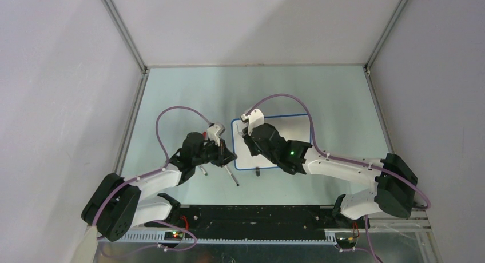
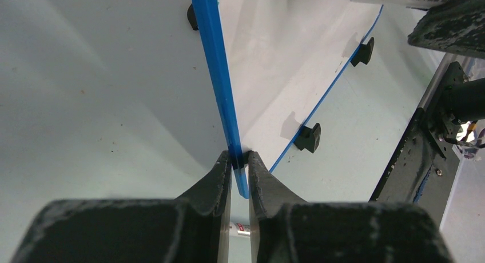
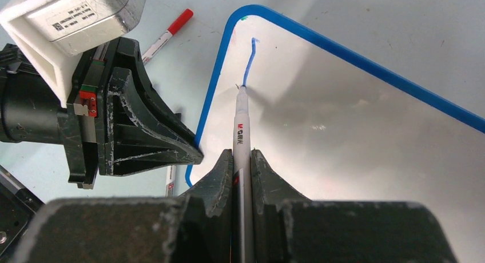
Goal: Write a sentence on the whiteboard
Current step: Write a sentence with the whiteboard marker.
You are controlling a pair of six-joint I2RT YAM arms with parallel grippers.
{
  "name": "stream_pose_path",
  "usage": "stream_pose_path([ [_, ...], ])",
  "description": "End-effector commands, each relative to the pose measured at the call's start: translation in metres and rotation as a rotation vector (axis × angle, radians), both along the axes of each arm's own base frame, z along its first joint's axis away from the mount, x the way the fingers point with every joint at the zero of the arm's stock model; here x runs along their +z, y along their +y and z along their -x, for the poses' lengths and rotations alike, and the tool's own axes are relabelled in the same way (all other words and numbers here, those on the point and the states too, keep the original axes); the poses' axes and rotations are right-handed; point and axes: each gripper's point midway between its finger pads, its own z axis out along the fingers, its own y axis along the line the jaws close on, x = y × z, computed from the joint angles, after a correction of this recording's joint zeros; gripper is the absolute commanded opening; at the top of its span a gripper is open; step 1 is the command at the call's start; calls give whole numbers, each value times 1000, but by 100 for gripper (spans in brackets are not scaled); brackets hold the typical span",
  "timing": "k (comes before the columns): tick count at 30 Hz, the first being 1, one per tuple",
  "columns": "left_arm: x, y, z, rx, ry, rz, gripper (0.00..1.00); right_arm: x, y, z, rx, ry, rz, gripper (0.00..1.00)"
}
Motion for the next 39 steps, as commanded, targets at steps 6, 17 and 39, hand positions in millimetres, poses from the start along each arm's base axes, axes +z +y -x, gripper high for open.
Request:
stream_pose_path([
  [6, 18, -4, -12, -4, -84, -2, 15, 56, 8, -7, 7, -103, -129, 0],
  [17, 18, -5, -11, -7, -84, -5, 15, 65, 5, -22, -23, -135, -158, 0],
  [39, 18, -6, -11, -8, -87, -8, 15, 55, 8, -26, -13, -100, -141, 0],
])
